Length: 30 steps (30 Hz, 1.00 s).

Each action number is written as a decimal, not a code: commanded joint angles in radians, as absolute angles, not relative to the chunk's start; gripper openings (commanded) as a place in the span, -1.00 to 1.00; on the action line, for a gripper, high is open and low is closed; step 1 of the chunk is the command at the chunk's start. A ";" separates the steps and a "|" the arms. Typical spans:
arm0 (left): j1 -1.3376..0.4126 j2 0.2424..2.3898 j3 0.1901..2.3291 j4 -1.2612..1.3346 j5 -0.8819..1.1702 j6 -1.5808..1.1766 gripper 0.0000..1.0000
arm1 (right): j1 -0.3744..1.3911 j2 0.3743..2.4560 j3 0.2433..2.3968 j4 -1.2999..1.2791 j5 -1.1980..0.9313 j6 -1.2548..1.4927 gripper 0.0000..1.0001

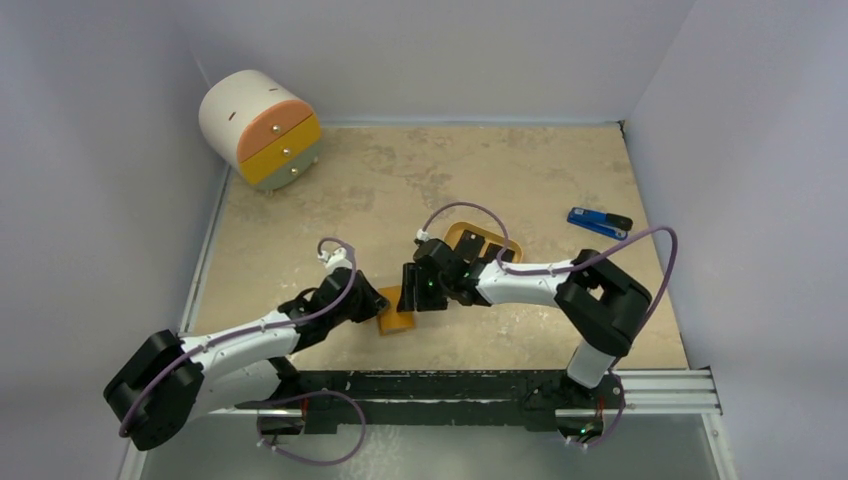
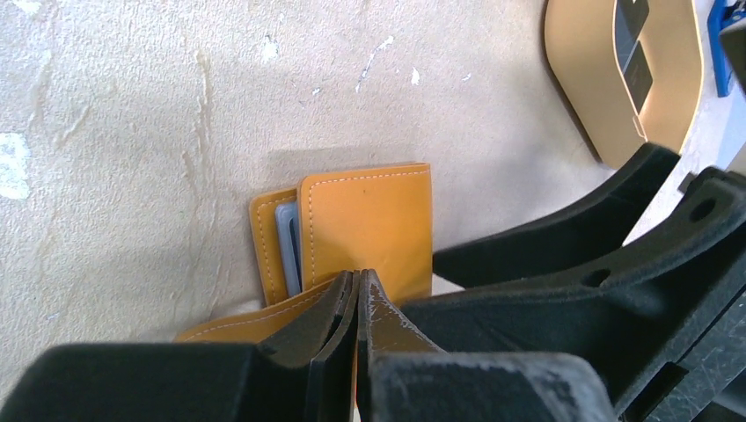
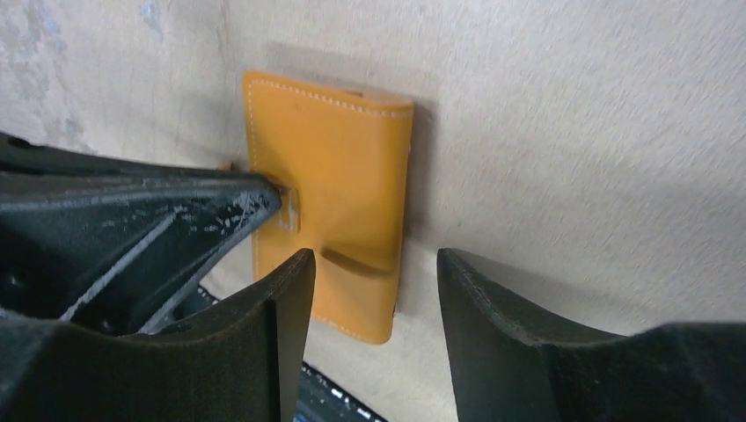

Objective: Put the credit cards into the card holder
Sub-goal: Close the card holder at the center of the board.

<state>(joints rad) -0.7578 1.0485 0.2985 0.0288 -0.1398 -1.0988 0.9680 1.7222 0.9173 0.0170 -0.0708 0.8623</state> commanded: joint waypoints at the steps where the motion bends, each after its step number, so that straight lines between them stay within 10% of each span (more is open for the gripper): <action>1: -0.762 1.058 0.242 -0.060 -0.200 -1.105 -1.00 | 0.959 1.678 0.853 0.017 -0.143 0.922 0.14; 30: -0.761 0.870 0.160 -0.246 -0.298 -1.199 -1.00 | 0.909 1.824 0.779 0.471 -0.392 1.088 0.07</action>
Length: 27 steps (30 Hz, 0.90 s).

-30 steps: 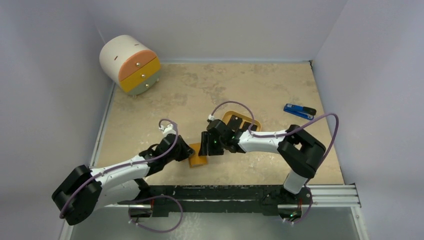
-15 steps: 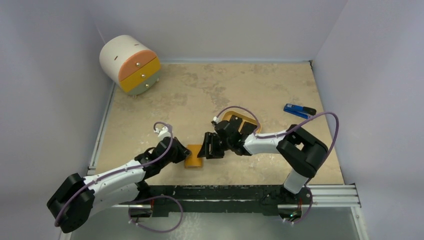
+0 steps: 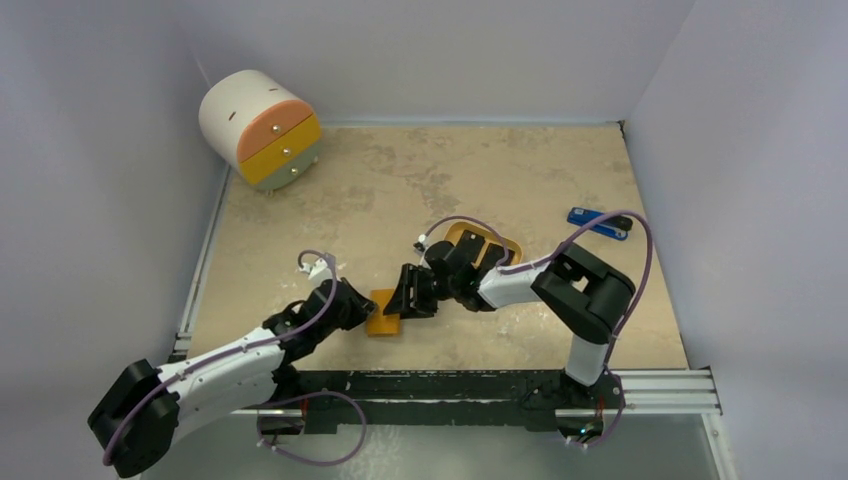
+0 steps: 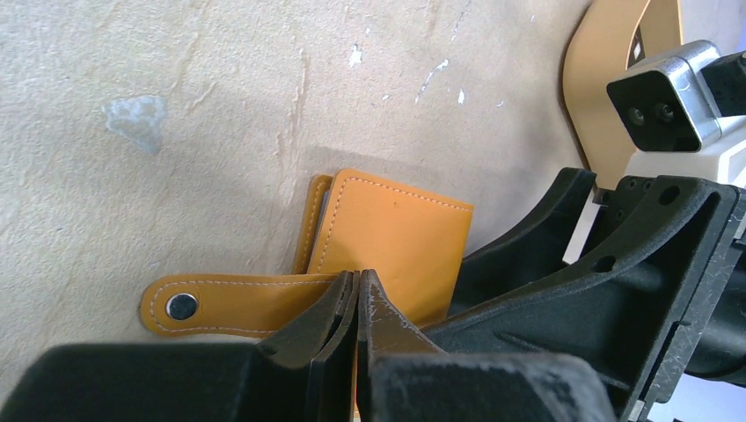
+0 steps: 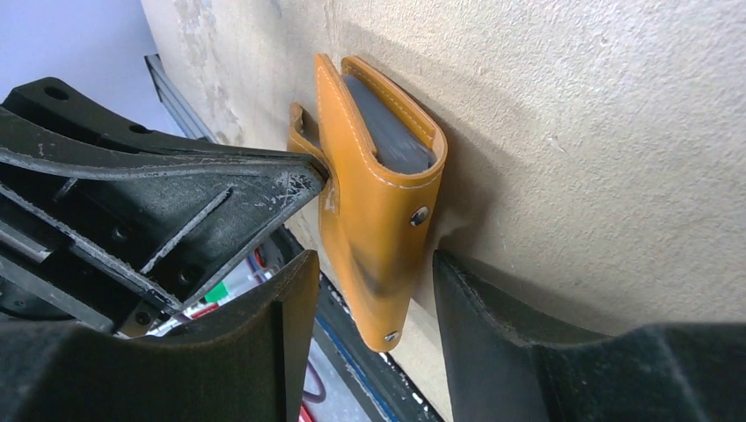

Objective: Put the credit cards into the card holder
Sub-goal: Close the card holder at the center of the board.

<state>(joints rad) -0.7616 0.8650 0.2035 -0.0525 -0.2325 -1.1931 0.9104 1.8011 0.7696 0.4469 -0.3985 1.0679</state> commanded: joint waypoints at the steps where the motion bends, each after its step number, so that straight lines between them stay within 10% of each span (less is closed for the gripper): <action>1: -0.761 0.865 0.158 -0.253 -0.305 -1.205 -1.00 | 0.910 1.827 0.780 0.485 -0.391 1.090 0.06; 21: -0.762 0.880 0.154 -0.258 -0.313 -1.224 -1.00 | 0.936 1.908 0.871 0.535 -0.460 1.063 -0.20; 27: -0.761 0.859 0.174 -0.285 -0.324 -1.227 -1.00 | 0.938 1.839 0.846 0.526 -0.419 1.022 -0.88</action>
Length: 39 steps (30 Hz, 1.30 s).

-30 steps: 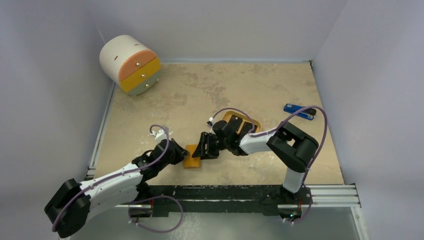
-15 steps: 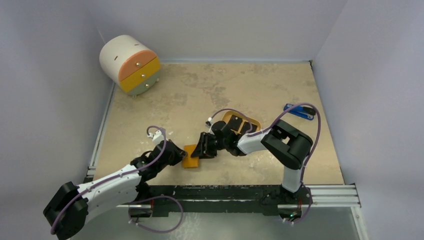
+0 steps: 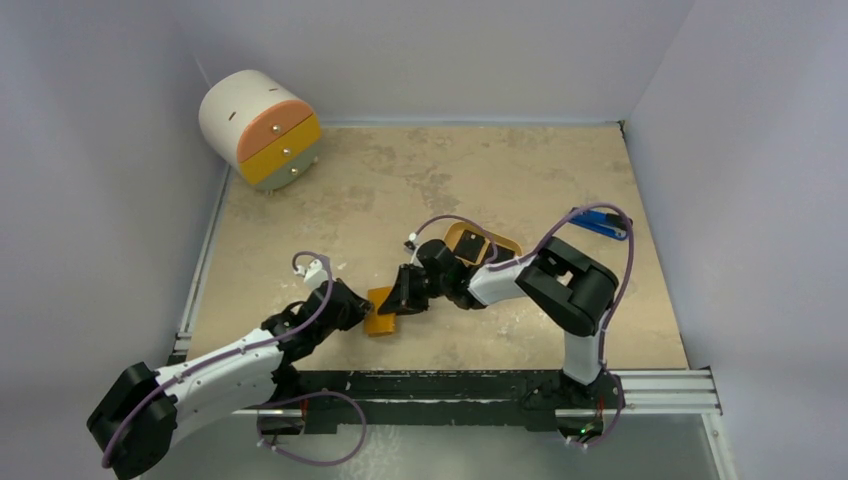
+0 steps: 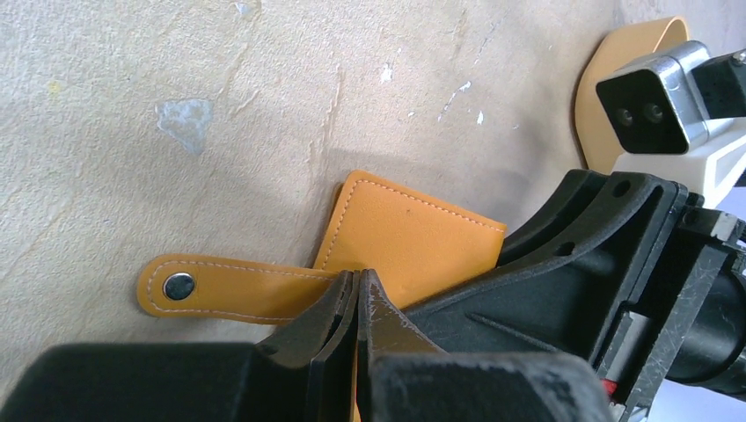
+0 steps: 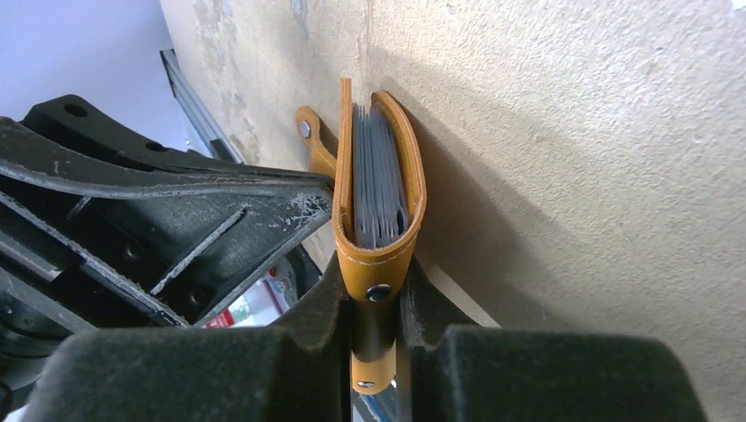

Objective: Put the credit cards into the card holder
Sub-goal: Close the card holder at the center of the board.

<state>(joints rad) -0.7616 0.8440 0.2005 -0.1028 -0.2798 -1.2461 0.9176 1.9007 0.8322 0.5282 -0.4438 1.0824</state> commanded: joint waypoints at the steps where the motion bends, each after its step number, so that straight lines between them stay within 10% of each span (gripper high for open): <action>1: -0.762 0.846 0.194 -0.304 -0.331 -1.224 -1.00 | 0.939 1.806 0.852 0.483 -0.394 0.989 -0.93; 7: -0.761 0.787 0.530 -0.490 -0.405 -1.182 -0.99 | 0.953 1.527 0.924 0.098 -0.155 0.714 -1.00; 15: -0.762 0.809 1.043 -0.660 -0.629 -1.125 -0.10 | 0.998 1.216 1.185 -0.286 0.451 0.099 -1.00; 30: -0.762 0.880 1.302 -0.337 -0.257 -1.071 0.34 | 1.029 0.995 0.854 0.714 0.653 -1.402 -1.00; 39: -0.761 1.048 1.277 -0.082 0.046 -1.091 0.47 | 1.030 1.025 0.885 0.752 0.600 -1.510 -1.00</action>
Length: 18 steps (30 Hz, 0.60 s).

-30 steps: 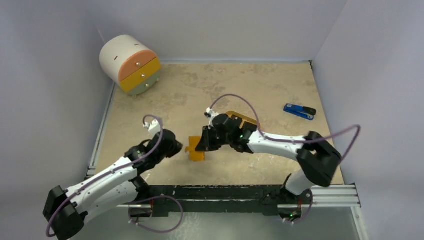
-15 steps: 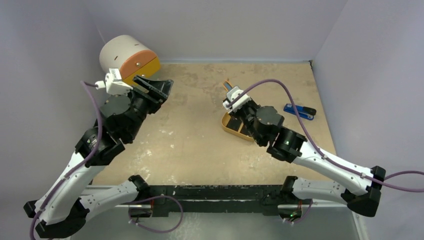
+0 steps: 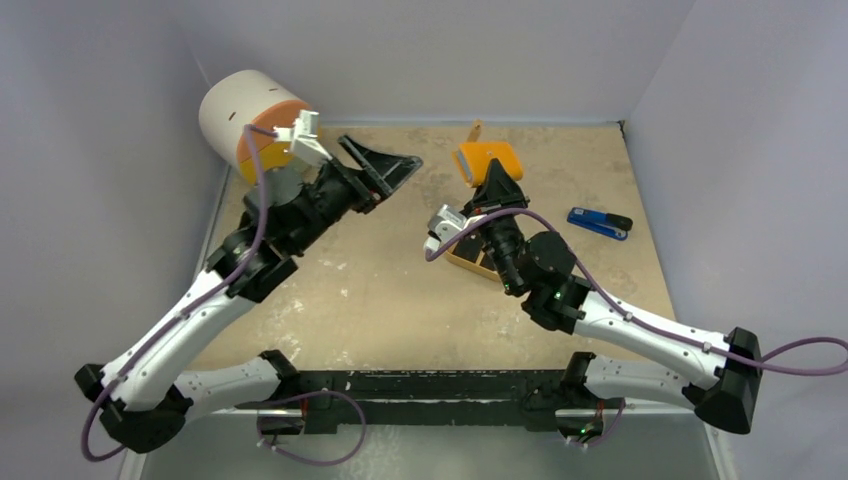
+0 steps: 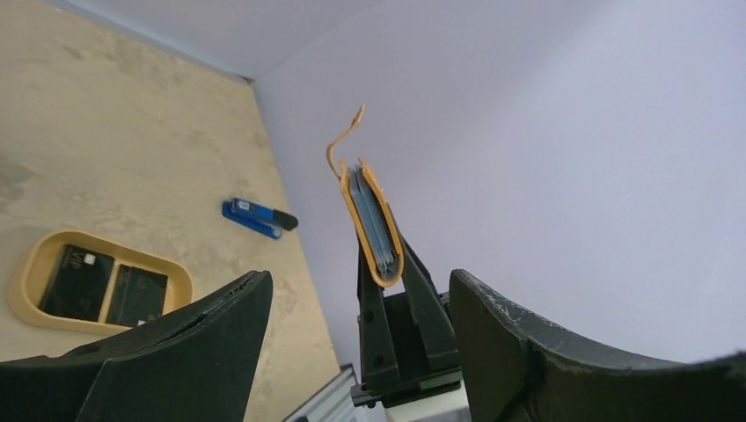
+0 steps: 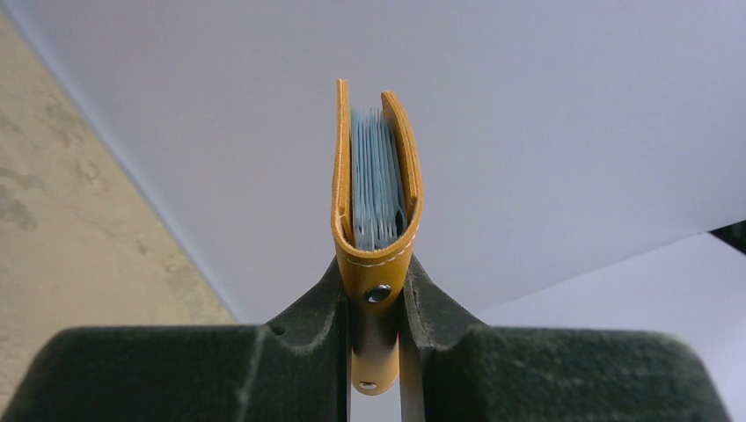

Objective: Put the credit cards into the card holder
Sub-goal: Close the card holder at the center of the board.

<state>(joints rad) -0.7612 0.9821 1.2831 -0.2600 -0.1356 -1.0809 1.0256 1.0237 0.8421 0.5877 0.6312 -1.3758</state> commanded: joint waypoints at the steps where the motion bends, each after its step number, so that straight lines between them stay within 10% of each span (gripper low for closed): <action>1: -0.763 1.068 1.283 -0.068 0.058 -1.092 0.49 | 1.033 1.027 0.885 0.755 0.596 -1.519 -1.00; 18: -0.762 1.248 1.409 -0.039 0.121 -1.064 0.61 | 1.052 1.081 0.919 0.832 0.535 -1.621 -1.00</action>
